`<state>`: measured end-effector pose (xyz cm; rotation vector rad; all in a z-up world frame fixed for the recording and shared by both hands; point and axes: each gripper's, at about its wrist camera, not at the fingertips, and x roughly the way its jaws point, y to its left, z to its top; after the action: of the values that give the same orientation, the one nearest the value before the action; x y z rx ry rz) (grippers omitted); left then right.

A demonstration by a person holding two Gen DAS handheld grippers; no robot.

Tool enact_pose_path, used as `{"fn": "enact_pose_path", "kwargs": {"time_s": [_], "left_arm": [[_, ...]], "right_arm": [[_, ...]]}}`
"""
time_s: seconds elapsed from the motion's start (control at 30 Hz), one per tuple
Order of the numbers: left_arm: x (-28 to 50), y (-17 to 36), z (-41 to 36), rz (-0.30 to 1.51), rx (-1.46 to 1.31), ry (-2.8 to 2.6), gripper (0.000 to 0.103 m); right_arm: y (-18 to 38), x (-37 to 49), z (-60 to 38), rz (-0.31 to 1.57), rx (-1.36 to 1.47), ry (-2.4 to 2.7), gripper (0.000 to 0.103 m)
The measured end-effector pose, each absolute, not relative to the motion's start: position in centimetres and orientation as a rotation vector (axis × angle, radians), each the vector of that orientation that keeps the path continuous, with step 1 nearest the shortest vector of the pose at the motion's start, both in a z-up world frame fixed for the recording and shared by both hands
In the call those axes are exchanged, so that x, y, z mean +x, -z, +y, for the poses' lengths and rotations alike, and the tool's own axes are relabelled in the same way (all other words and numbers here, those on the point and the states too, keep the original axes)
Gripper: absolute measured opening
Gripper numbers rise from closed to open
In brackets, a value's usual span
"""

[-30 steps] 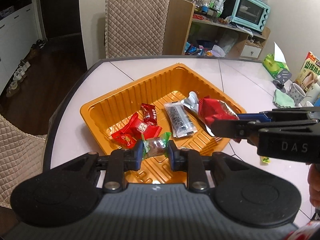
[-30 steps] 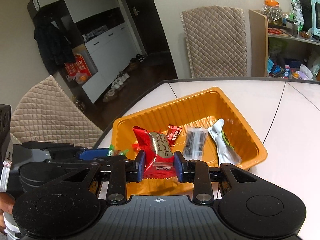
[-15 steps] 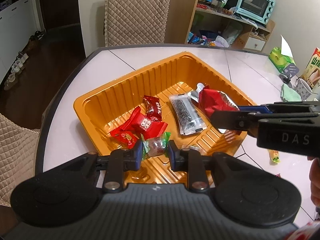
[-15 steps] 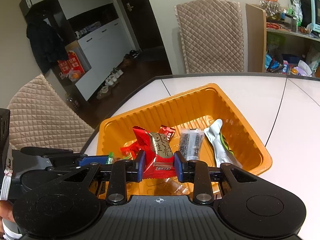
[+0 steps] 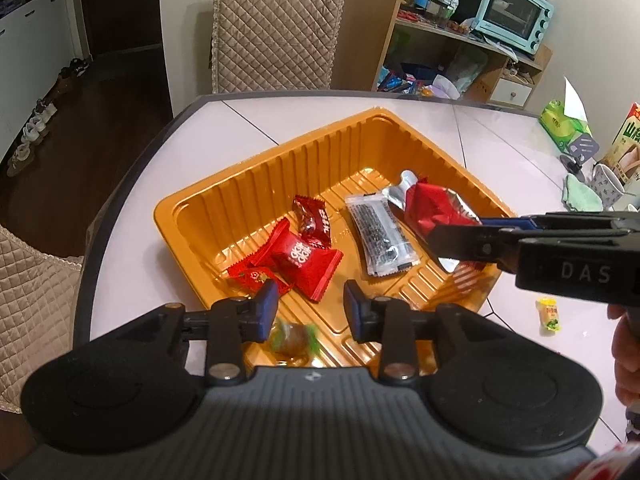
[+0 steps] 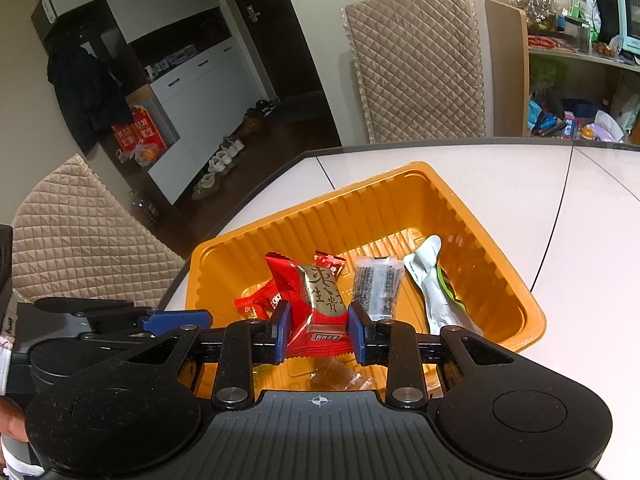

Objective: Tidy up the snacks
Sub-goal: 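Carry both candies over the orange tray and open both grippers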

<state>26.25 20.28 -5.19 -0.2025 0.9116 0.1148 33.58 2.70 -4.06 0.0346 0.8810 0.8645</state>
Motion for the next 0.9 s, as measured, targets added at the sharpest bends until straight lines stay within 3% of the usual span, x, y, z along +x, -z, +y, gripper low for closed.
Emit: {"fn": "enact_pose_path", "kwargs": {"time_s": [0.77, 0.8, 0.9], "left_arm": [[25.6, 4.4, 21.4, 0.898, -0.231, -0.131, 0.032], [25.6, 4.3, 21.5, 0.897, -0.232, -0.132, 0.032], [25.3, 4.1, 21.5, 0.893, -0.234, -0.134, 0.034]], "right_arm": [[5.4, 33.9, 4.5, 0.927, 0.097, -0.913, 0.032], [5.4, 34.1, 4.4, 0.937, 0.116, -0.916, 0.036], [5.2, 34.3, 4.1, 0.941, 0.162, -0.900, 0.062]]}}
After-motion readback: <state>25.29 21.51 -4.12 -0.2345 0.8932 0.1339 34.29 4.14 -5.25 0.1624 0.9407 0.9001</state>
